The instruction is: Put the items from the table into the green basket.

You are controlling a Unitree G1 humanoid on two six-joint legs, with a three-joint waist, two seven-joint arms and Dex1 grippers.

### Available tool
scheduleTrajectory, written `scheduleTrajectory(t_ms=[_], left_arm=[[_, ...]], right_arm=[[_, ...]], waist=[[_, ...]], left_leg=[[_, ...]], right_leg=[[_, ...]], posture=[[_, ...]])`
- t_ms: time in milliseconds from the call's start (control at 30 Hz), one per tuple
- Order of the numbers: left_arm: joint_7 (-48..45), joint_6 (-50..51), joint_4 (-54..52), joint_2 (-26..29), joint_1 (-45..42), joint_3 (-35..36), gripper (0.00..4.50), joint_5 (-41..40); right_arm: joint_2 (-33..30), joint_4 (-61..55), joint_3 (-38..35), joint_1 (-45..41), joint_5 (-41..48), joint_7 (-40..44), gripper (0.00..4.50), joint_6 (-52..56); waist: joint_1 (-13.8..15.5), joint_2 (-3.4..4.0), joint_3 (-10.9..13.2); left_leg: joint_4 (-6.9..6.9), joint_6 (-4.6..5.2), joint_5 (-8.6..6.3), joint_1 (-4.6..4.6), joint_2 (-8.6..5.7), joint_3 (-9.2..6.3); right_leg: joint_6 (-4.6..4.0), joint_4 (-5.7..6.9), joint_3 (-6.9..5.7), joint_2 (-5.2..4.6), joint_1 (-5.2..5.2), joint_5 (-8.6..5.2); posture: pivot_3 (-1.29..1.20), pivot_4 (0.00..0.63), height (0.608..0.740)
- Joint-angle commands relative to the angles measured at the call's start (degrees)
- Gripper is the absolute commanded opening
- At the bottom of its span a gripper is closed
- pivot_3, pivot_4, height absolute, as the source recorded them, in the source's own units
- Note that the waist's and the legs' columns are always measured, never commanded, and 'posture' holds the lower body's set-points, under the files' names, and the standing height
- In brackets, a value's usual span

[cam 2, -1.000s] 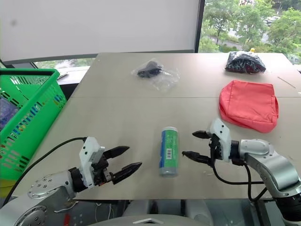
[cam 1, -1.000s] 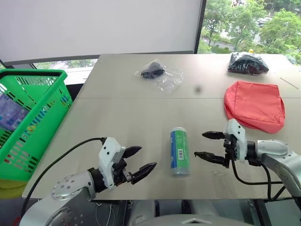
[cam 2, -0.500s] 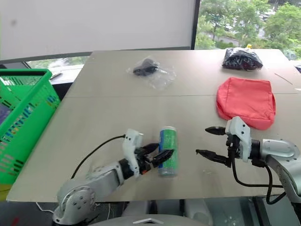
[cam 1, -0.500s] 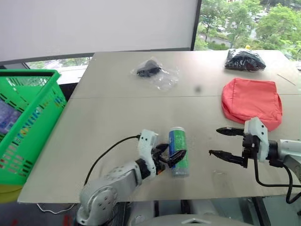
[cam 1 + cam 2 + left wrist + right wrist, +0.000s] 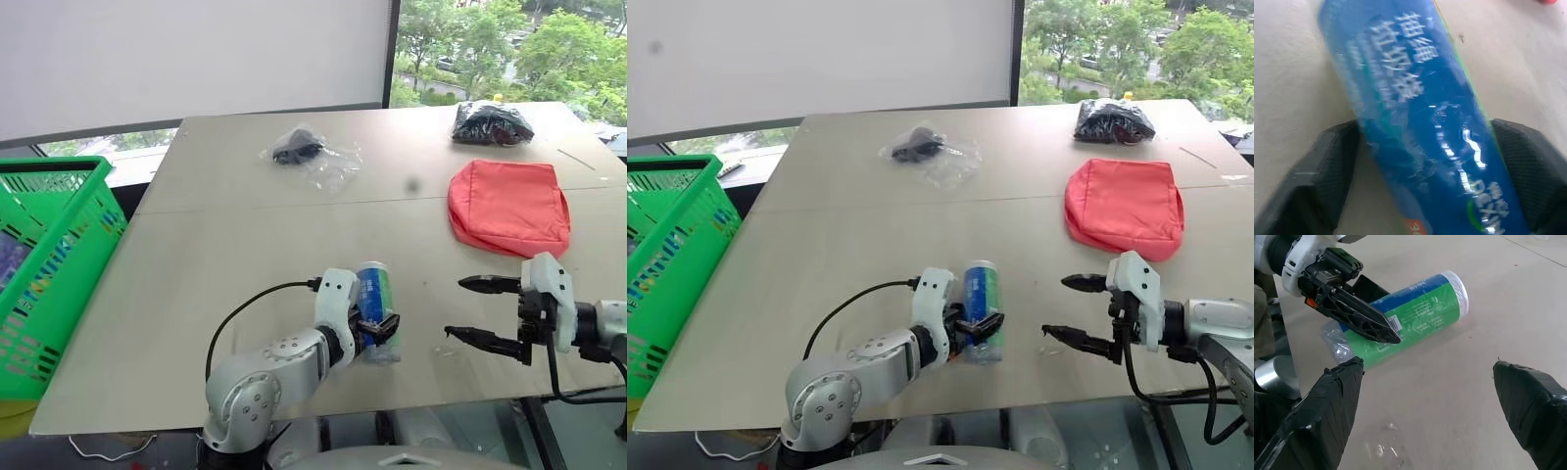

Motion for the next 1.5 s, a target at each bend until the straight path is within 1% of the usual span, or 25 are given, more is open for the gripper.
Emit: scheduleTrajectory(t_ms=[33, 67, 100, 300, 433, 533, 567, 600, 667, 700, 767, 800, 833, 867, 900, 933, 1000, 1067, 1133, 1167, 1233, 1267, 1300, 1400, 1500], left_arm=[[2.8, 2.7, 2.9, 1.1, 1.5, 1.4, 2.67, 5.2], [3.5, 3.0, 3.2, 0.9, 1.4, 1.9, 2.47, 5.7], [3.7, 3.1, 3.4, 0.6, 1.4, 2.3, 2.36, 5.9], [3.9, 1.0, 3.0, -0.9, 0.1, 5.4, 2.31, 7.3], [2.3, -2.9, 1.3, -0.3, -3.7, 11.7, 2.27, 6.1], [1.7, -3.1, -1.1, 5.5, -6.6, 15.5, 2.27, 8.4], [1.2, -3.2, -1.8, 7.3, -7.4, 16.5, 2.27, 8.9], [-0.8, -3.3, -2.8, 12.2, -7.9, 15.8, 2.27, 9.9], [-4.7, -3.5, -4.0, 20.1, -7.7, 15.3, 2.27, 10.9], [-7.1, -4.2, -4.6, 23.9, -6.9, 16.4, 2.27, 11.0], [-11.1, -6.3, -5.4, 30.3, -4.9, 18.8, 2.27, 11.5], [-12.5, -7.4, -5.5, 32.7, -4.1, 19.3, 2.27, 12.1], [-14.1, -9.3, -5.4, 35.2, -2.9, 19.6, 2.27, 13.3], [-15.9, -11.6, -5.1, 37.9, -1.4, 19.8, 2.27, 14.8], [-17.1, -13.5, -4.6, 39.9, -0.1, 19.8, 2.27, 16.2], [-18.1, -16.1, -3.8, 42.5, 1.5, 19.5, 2.27, 18.7], [-19.0, -21.9, -1.5, 46.3, 4.2, 19.1, 2.27, 24.1], [-16.5, -26.5, 1.7, 45.9, 4.8, 21.8, 2.27, 28.6], [-14.2, -31.6, 4.5, 46.7, 5.1, 22.5, 2.27, 34.6], [-13.0, -33.7, 5.5, 45.3, 4.3, 23.7, 2.27, 35.7], [-10.3, -36.1, 6.6, 38.7, 0.7, 28.4, 2.27, 33.8], [-8.9, -37.4, 6.9, 35.5, -1.7, 31.1, 2.27, 32.8], [-8.5, -38.2, 7.0, 33.5, -3.3, 32.9, 2.27, 32.2], [-8.5, -40.3, 7.6, 29.8, -6.8, 36.8, 2.27, 31.6], [-7.6, -41.5, 9.2, 27.8, -10.6, 41.0, 2.27, 31.0]], right_arm=[[-0.3, -0.9, -1.6, -1.1, 1.2, 0.1, 4.5, 0.0], [-0.3, -0.7, -1.6, -1.3, 1.5, 0.2, 4.5, 0.2], [-0.3, -0.5, -1.6, -1.5, 1.5, 0.3, 4.5, 0.1], [0.5, 0.7, -1.0, -3.9, 3.5, 0.6, 4.5, 1.0], [0.8, 1.9, 0.3, -6.8, 5.6, 2.1, 4.5, 1.8], [1.8, 3.5, 2.1, -10.0, 6.6, 3.3, 4.5, 1.9], [2.4, 4.2, 2.7, -11.4, 7.1, 3.5, 4.5, 2.1], [3.2, 5.0, 3.4, -13.5, 7.8, 3.6, 4.5, 2.6], [5.1, 6.8, 5.1, -17.8, 8.7, 3.6, 4.5, 3.2], [6.1, 7.6, 5.9, -19.9, 8.9, 3.7, 4.5, 3.4], [8.3, 9.4, 7.3, -23.8, 8.9, 3.9, 4.5, 3.5], [9.3, 10.3, 7.8, -25.3, 8.9, 4.0, 4.5, 3.4], [10.4, 11.2, 8.5, -27.0, 8.6, 4.0, 4.5, 3.1], [11.6, 12.1, 9.3, -28.8, 8.2, 4.0, 4.5, 2.7], [12.6, 12.9, 10.0, -30.1, 7.9, 4.1, 4.5, 2.4], [13.8, 13.6, 10.7, -31.6, 7.6, 4.2, 4.5, 2.0], [15.8, 14.8, 12.0, -33.9, 7.0, 4.3, 4.5, 1.3], [17.9, 16.2, 13.1, -36.1, 6.1, 4.5, 4.5, 0.4], [19.6, 17.4, 14.0, -37.8, 5.4, 4.8, 4.5, -0.5], [20.1, 17.9, 14.3, -38.4, 5.2, 5.0, 4.5, -0.8], [21.2, 18.5, 14.7, -39.5, 4.7, 5.4, 4.5, -1.3], [21.8, 18.5, 14.7, -40.3, 4.9, 5.5, 4.5, -1.3], [22.2, 18.5, 14.5, -40.9, 5.2, 5.4, 4.5, -1.1], [23.3, 18.5, 14.2, -42.0, 5.7, 5.0, 4.5, -0.6], [24.3, 18.7, 14.1, -43.0, 5.9, 4.5, 4.5, -0.8]], waist=[[0.0, 0.0, 0.0], [0.0, 0.0, 0.0], [0.0, -0.01, 0.0], [0.0, -0.1, 0.1], [0.0, -0.26, 0.6], [0.0, -0.41, 1.0], [0.0, -0.33, 1.0], [0.1, -0.38, 1.0], [0.4, -0.43, 1.0], [0.5, -0.43, 1.0], [1.0, -0.15, 0.8], [1.4, -0.17, 0.7], [2.3, -0.17, 0.7], [2.7, -0.16, 0.7], [3.2, -0.18, 0.7], [3.8, -0.23, 0.6], [4.7, -0.28, 0.1], [5.6, -0.21, -0.2], [6.4, -0.38, -0.4], [6.9, -0.49, -0.7], [7.7, -0.53, -1.1], [8.1, -0.66, -1.3], [8.6, -0.84, -1.5], [8.7, -1.17, -2.2], [8.7, -1.38, -2.7]], left_leg=[[-0.04, 0.0, 0.0, 0.01, 0.0, 0.01], [-0.07, -0.01, 0.01, 0.01, 0.0, 0.01], [-0.08, -0.01, 0.01, 0.0, 0.0, 0.01], [-0.1, -0.01, 0.01, 0.0, 0.0, 0.08], [-0.1, -0.05, 0.03, 0.05, 0.0, 0.08], [-0.25, -0.13, 0.07, 0.06, 0.07, 0.04], [-0.35, -0.18, 0.1, 0.07, 0.07, 0.05], [-0.46, -0.3, 0.16, 0.04, 0.1, 0.03], [-0.49, -0.5, 0.28, -0.26, 0.15, -0.06], [-0.54, -0.71, 0.4, -0.58, 0.18, -0.12], [-0.6, -0.75, 0.41, -0.87, 0.22, -0.19], [-0.55, -0.74, 0.4, -0.89, 0.21, -0.21], [-0.48, -0.74, 0.4, -1.35, 0.19, -0.24], [-0.46, -0.76, 0.41, -1.68, 0.18, -0.27], [-0.47, -0.75, 0.41, -1.74, 0.16, -0.28], [-0.46, -0.75, 0.41, -1.81, 0.15, -0.32], [-0.44, -0.75, 0.41, -2.35, 0.11, -0.3], [-0.44, -0.75, 0.41, -2.54, 0.07, -0.3], [-0.43, -0.75, 0.41, -2.58, 0.04, -0.31], [-0.42, -0.75, 0.42, -2.59, 0.04, -0.32], [-0.41, -0.74, 0.41, -2.63, 0.03, -0.35], [-0.35, -0.74, 0.41, -2.68, -0.01, -0.35], [-0.32, -0.73, 0.41, -2.72, -0.01, -0.37], [-0.18, -0.73, 0.41, -2.79, -0.01, -0.49], [-0.17, -0.73, 0.41, -2.76, -0.01, -0.5]], right_leg=[[0.0, -0.01, 0.01, 0.0, 0.0, 0.0], [0.01, -0.02, 0.02, 0.0, -0.01, -0.01], [0.02, -0.03, 0.03, 0.0, -0.01, -0.01], [0.06, -0.08, 0.13, -0.02, -0.02, 0.01], [0.06, -0.05, 0.15, 0.01, -0.02, 0.01], [0.05, -0.05, 0.24, 0.23, -0.12, 0.02], [0.05, -0.05, 0.27, 0.25, -0.16, 0.01], [0.03, -0.08, 0.3, 0.3, -0.24, 0.02], [-0.01, -0.07, 0.27, 0.38, -0.58, 0.03], [-0.21, -0.06, 0.28, 0.41, -0.93, 0.15], [-0.29, 0.01, 0.31, 0.4, -1.38, 0.19], [-0.29, 0.01, 0.29, 0.38, -1.61, 0.2], [-0.34, 0.05, 0.24, 0.34, -2.08, 0.23], [-0.47, 0.04, 0.19, 0.31, -2.44, 0.34], [-0.49, 0.02, 0.2, 0.26, -2.49, 0.35], [-0.49, -0.02, 0.17, 0.24, -2.56, 0.35], [-0.51, 0.01, 0.15, 0.17, -3.1, 0.37], [-0.54, 0.02, 0.08, 0.11, -3.3, 0.39], [-0.57, 0.03, -0.02, 0.01, -3.31, 0.41], [-0.6, 0.02, -0.05, 0.01, -3.31, 0.44], [-0.59, -0.01, -0.12, -0.04, -3.3, 0.45], [-0.58, 0.02, -0.15, -0.11, -3.32, 0.46], [-0.57, 0.02, -0.19, -0.11, -3.31, 0.48], [-0.62, 0.09, -0.37, -0.12, -3.3, 0.52], [-0.62, 0.11, -0.4, -0.12, -3.28, 0.53]], posture=[[-0.18, 0.134, 0.74], [-0.18, 0.134, 0.74], [-0.18, 0.134, 0.74], [-0.15, 0.137, 0.74], [-0.11, 0.143, 0.74], [-0.09, 0.13, 0.74], [-0.07, 0.118, 0.74], [-0.05, 0.115, 0.74], [-0.03, 0.104, 0.74], [-0.02, 0.097, 0.74], [0.01, 0.075, 0.74], [0.02, 0.073, 0.74], [0.03, 0.069, 0.74], [0.04, 0.06, 0.74], [0.05, 0.051, 0.74], [0.06, 0.043, 0.74], [0.08, 0.024, 0.74], [0.09, 0.02, 0.74], [0.1, 0.001, 0.74], [0.1, 0.001, 0.74], [0.11, 0.0, 0.74], [0.11, 0.0, 0.74], [0.11, 0.0, 0.74], [0.11, 0.0, 0.74], [0.11, 0.0, 0.74]])
